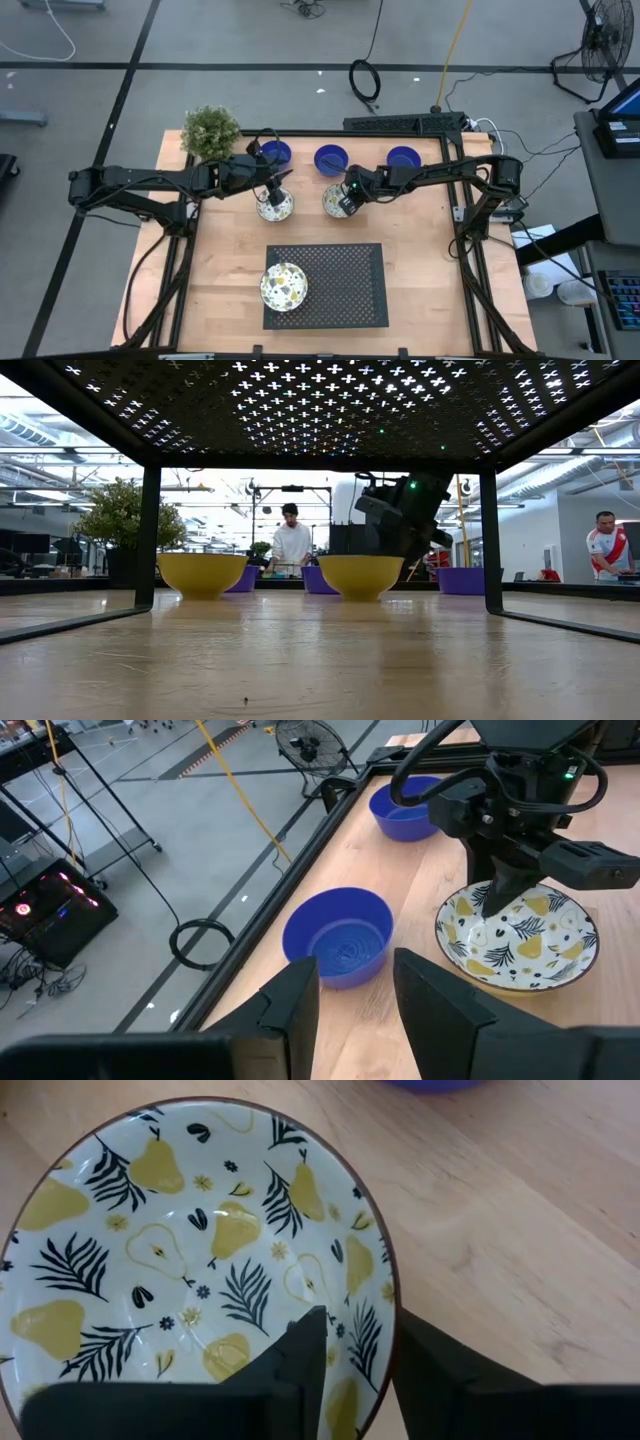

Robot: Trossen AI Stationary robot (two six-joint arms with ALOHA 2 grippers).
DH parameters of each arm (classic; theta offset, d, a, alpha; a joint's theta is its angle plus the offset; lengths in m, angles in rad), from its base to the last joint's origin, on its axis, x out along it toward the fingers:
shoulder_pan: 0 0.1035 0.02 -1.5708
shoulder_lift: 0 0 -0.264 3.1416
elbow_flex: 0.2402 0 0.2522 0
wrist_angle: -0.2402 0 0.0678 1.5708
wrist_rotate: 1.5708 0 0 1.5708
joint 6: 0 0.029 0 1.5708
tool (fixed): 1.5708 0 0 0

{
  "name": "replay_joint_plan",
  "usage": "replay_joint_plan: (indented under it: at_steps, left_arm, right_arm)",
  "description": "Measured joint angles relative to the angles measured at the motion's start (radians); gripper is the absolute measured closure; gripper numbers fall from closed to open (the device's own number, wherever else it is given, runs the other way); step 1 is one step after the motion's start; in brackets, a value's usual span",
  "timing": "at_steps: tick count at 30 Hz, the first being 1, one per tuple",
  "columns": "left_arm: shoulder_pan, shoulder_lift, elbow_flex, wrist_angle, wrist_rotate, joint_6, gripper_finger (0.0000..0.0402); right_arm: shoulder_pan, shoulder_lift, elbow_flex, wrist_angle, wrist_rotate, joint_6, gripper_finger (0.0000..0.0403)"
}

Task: Pick & Place Mini bowls
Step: Stack the right patterned yellow bowl on the patterned yellow bowl on the shelf

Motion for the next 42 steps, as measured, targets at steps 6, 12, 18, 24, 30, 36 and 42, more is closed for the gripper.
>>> replay_joint_plan:
  at_steps: [6, 12, 18, 24, 30, 36, 42]
  left_arm:
    - [0.0, 0.0, 0.0, 0.0, 0.0, 0.0, 0.0266]
    - [0.0, 0.0, 0.0, 0.0, 0.0, -0.004, 0.0266]
    - [-0.001, 0.0, 0.0, 0.0, 0.0, -0.004, 0.0266]
    - [-0.003, 0.0, 0.0, 0.0, 0.0, -0.004, 0.0266]
    - [-0.003, 0.0, 0.0, 0.0, 0.01, -0.004, 0.0266]
    - [-0.003, 0.0, 0.0, 0.0, 0.017, -0.004, 0.0266]
    - [-0.003, 0.0, 0.0, 0.0, 0.018, -0.004, 0.0266]
  right_arm:
    - [0.0, 0.0, 0.0, 0.0, -0.002, -0.002, 0.0327]
    - [0.0, -0.015, 0.0, -0.009, -0.004, -0.005, 0.0322]
    - [-0.002, -0.08, 0.002, -0.001, -0.001, -0.027, 0.0302]
    - [-0.002, -0.086, 0.003, -0.014, 0.0, -0.03, 0.0285]
    - [-0.002, -0.073, 0.001, -0.017, 0.02, -0.032, 0.0274]
    - [-0.002, -0.083, 0.001, -0.007, 0.08, -0.056, 0.0259]
    - [-0.002, -0.081, 0.001, -0.009, 0.05, -0.056, 0.0249]
